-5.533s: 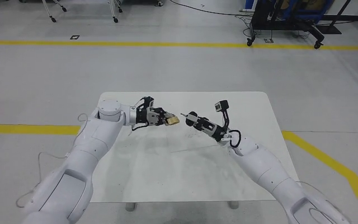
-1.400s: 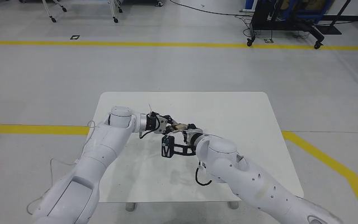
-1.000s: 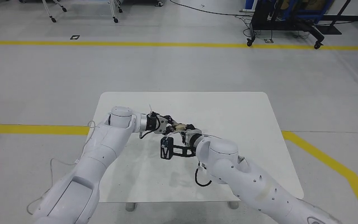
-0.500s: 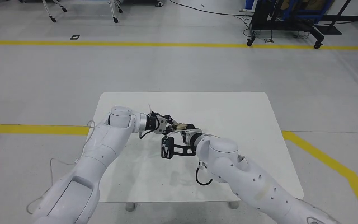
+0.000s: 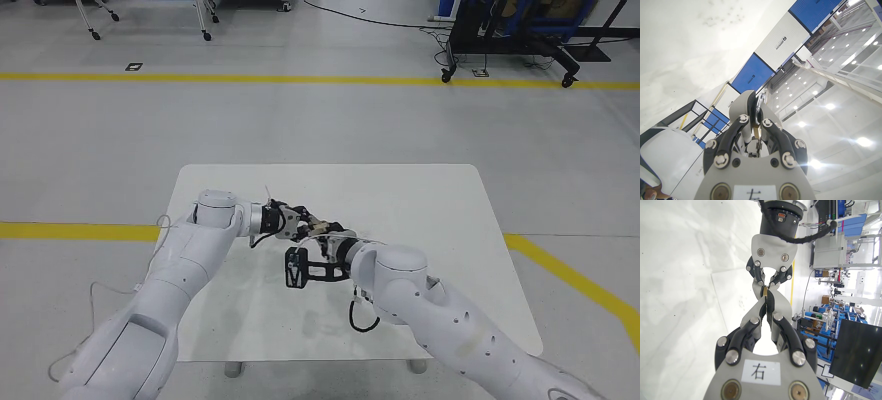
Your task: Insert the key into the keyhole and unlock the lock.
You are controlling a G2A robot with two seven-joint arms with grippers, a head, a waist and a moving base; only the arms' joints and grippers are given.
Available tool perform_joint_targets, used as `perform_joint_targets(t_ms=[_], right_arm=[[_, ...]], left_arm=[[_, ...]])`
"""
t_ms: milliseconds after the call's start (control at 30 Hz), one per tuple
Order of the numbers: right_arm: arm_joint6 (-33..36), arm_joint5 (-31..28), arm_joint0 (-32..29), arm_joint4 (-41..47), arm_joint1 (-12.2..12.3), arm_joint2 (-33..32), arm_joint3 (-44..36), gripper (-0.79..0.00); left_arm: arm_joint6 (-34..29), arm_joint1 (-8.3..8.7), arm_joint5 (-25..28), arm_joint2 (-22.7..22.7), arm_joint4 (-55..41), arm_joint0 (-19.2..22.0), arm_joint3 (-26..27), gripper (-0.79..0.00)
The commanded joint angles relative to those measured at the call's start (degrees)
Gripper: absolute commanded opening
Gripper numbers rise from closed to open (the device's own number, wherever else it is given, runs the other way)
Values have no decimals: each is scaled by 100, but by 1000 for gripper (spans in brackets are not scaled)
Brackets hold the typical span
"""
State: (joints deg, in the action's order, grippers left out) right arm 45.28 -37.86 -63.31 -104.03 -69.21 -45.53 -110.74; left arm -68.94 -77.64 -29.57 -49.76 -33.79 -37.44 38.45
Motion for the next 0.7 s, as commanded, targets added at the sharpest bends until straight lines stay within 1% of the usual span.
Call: perform_joint_targets(t_ms=[0,133,300,400,467,567,667], right_arm=[[-105,-32,-22,-3,7,-39,-26,-785],[-464,-111,-157,-81,64,-249,-223,-785],[-1178,-262,-588,-81,218,-841,-606,-785],[-1809,-434,-854,-54,315,-1198,-725,-785],[-2369,-612,-956,42,367,-1380,-683,-785],[-3183,-845,-971,98,430,-1604,-428,-785],[-3681,-921,-921,23,462,-1665,-167,-785]], left_arm=[[-137,-2,-15,-7,-64,2,-21,-785],[-318,0,-28,10,-82,19,-68,-785],[-451,0,-53,22,-115,36,-123,-785],[-548,-9,-28,42,-243,25,-166,-785],[-583,-21,6,98,-437,8,-209,-785],[-596,-25,19,239,-605,52,-275,-785],[-607,-17,31,378,-663,116,-330,-785]])
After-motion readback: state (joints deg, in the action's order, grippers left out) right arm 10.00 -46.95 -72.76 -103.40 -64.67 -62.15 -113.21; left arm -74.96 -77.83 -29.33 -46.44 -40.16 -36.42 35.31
